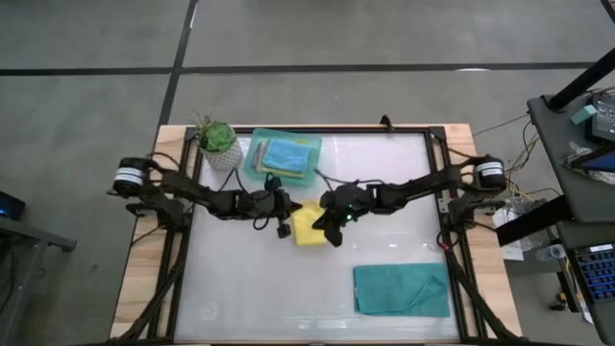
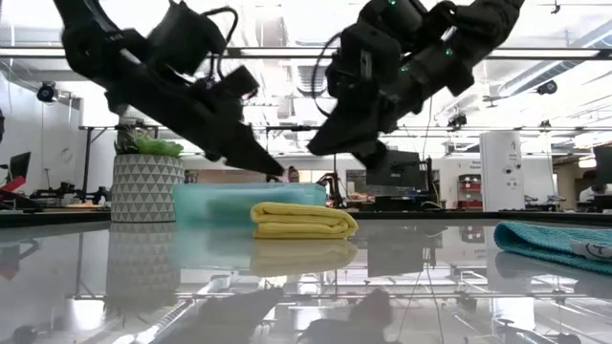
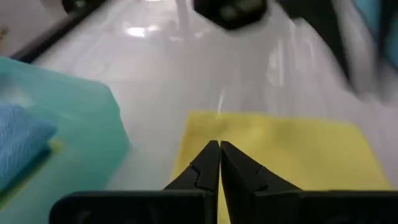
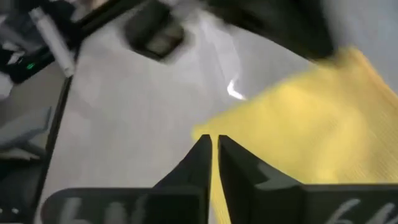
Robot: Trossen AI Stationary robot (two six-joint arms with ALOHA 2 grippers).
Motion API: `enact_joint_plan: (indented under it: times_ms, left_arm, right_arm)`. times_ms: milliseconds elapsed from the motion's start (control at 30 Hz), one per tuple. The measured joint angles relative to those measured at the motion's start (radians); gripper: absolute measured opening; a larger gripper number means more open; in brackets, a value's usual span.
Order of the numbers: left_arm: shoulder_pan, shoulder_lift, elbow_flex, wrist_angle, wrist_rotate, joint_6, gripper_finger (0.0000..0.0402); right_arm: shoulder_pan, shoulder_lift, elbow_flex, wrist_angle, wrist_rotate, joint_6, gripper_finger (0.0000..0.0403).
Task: Fold microfiber towels
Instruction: Put the yellow microfiber towel into the bin
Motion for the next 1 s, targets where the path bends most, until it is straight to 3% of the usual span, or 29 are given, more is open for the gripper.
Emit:
enact_joint_plan:
  times_ms: [200,467,767,1000]
  left_arm:
    - [-0.032,-0.054,-0.022,-0.104,0.168,-0.006,0.0000]
    - [-0.049,0.032,-0.020,-0.059,0.189,-0.009,0.0000]
    - [-0.049,0.073,-0.018,-0.059,0.192,-0.035,0.0000]
    - [-0.049,0.098,-0.016,-0.058,0.192,-0.037,0.0000]
  right_arm:
    - [-0.043,-0.057,-0.005,-0.183,0.059,0.170,0.0074]
    - [-0.061,0.003,-0.047,-0.191,0.105,0.301,0.0162]
    - [-0.061,0.123,-0.046,-0.003,0.074,0.352,0.0248]
    - [-0.063,0.200,-0.038,0.190,0.037,0.405,0.0263]
